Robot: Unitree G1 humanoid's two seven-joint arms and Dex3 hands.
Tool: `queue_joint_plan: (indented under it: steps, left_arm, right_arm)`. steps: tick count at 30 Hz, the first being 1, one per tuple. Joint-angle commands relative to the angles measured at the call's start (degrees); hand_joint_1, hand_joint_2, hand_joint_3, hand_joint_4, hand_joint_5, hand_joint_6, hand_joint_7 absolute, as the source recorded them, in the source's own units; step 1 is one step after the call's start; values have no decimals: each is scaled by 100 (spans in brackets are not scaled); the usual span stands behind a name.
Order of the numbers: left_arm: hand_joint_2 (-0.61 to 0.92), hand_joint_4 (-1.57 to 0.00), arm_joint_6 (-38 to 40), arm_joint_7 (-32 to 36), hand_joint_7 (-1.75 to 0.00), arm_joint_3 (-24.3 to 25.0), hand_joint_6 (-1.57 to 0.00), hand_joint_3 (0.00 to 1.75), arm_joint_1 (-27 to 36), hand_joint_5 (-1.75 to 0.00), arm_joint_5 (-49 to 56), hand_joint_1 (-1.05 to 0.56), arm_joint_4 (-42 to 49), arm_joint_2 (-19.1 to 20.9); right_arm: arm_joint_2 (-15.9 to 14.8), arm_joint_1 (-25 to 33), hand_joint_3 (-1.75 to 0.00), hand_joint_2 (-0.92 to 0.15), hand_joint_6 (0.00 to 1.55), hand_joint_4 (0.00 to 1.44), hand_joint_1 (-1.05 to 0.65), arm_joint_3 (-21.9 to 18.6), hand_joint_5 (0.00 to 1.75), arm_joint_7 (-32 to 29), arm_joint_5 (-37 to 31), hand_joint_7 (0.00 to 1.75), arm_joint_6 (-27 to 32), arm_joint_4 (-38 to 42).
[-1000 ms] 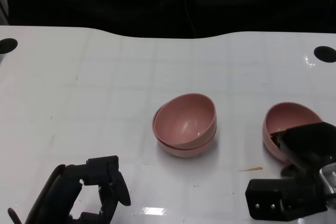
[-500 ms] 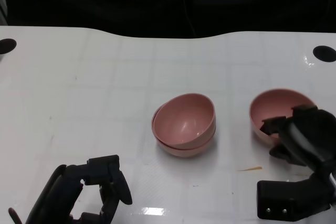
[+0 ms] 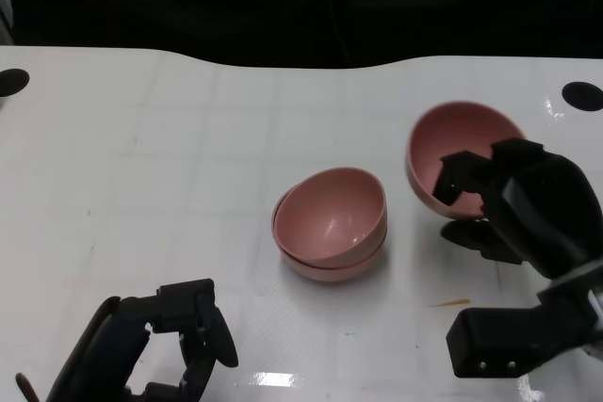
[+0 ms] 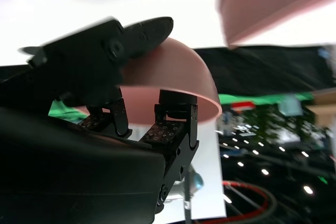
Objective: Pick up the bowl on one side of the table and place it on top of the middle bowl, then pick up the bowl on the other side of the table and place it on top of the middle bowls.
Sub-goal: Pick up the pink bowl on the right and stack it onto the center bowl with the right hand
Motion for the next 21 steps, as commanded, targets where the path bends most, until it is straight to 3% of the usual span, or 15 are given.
queue_joint_plan:
  steps: [1,5,14,16,19,21]
  left_arm:
    - [34,-88,19,-78,-146,48,-82,146,-2,-171,-9,-8,53,89]
    - [34,-87,38,-82,-146,67,-82,146,4,-172,21,-7,64,97]
    - [34,-87,37,-89,-147,71,-81,146,4,-172,21,-7,65,94]
    - [34,-86,46,-119,-147,65,-81,145,-30,-173,10,-7,170,112]
    - [36,-84,69,-145,-148,58,-79,142,-54,-174,-2,-5,235,111]
    - [36,-84,81,-146,-148,58,-79,142,-56,-174,13,-5,235,106]
  right_arm:
    - [60,-404,-128,-30,80,99,-9,77,175,-179,99,169,-482,370]
    - [116,-737,-132,-29,80,99,-12,187,175,-352,56,168,-958,806]
    - [123,-815,-133,-28,80,99,-12,194,175,-455,26,168,-1093,983]
    - [346,-1188,-132,-30,77,99,-17,398,175,-261,111,171,-1455,1292]
    - [447,-1482,-102,-50,72,97,-24,572,175,77,267,174,-1925,1624]
    - [445,-1545,-94,-55,72,96,-25,596,175,262,351,175,-2084,1743]
